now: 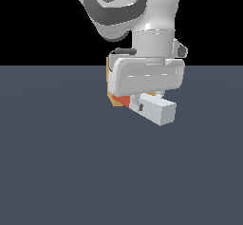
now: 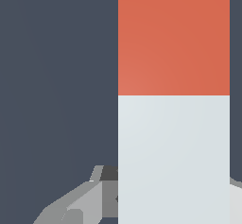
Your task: Insert the peg into the horizontal hole in a box.
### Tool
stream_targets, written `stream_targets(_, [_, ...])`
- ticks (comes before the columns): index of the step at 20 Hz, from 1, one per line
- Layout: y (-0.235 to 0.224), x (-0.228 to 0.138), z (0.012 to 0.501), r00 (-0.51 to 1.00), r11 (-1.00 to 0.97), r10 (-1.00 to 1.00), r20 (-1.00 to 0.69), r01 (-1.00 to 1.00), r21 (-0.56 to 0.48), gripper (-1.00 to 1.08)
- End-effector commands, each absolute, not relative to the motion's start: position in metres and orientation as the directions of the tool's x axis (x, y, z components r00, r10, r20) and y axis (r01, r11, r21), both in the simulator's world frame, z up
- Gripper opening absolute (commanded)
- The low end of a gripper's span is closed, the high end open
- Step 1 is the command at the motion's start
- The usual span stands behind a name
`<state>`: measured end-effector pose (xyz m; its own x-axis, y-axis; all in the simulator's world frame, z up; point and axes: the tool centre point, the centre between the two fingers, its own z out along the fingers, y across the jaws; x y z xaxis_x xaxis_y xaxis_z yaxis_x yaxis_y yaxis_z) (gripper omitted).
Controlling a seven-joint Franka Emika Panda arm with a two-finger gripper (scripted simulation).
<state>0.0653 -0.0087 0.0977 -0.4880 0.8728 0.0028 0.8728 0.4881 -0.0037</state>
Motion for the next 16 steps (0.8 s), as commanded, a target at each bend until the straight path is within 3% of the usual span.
stream_targets(1, [0.009, 0.066, 0.110, -0.450, 0.450, 0.893, 0.001, 0.893, 0.000, -1.00])
stream_targets(16, [0.089, 0.075, 0.154, -0.272, 0.272, 0.962, 0.000, 0.962, 0.000, -1.00])
